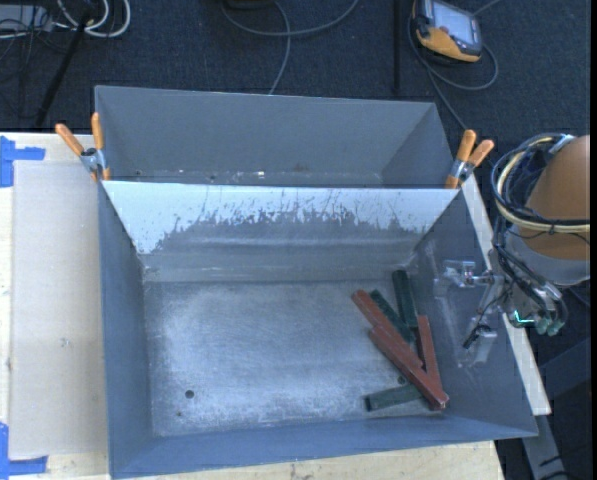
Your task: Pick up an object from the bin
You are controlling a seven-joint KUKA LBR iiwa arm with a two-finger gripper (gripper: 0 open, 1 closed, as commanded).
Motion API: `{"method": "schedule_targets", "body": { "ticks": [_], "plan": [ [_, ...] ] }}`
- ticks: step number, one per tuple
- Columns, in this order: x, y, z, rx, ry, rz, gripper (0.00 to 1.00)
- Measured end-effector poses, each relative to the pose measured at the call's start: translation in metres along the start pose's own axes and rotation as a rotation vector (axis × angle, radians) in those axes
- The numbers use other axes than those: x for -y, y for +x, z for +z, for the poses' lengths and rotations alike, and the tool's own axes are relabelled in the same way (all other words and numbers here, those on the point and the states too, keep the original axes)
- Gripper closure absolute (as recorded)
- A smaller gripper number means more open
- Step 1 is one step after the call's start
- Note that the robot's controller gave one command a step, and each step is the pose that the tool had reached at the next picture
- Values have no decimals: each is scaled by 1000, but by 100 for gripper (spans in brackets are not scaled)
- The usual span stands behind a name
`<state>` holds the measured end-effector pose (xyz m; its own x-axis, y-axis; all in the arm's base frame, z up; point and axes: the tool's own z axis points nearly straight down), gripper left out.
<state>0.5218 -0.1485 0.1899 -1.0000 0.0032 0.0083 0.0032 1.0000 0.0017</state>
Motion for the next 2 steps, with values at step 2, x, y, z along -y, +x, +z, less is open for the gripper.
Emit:
{"method": "schedule_targets", "body": {
  "ticks": [2],
  "plan": [
    [-37, 40, 119, 21, 5, -34, 0]
  ]
}}
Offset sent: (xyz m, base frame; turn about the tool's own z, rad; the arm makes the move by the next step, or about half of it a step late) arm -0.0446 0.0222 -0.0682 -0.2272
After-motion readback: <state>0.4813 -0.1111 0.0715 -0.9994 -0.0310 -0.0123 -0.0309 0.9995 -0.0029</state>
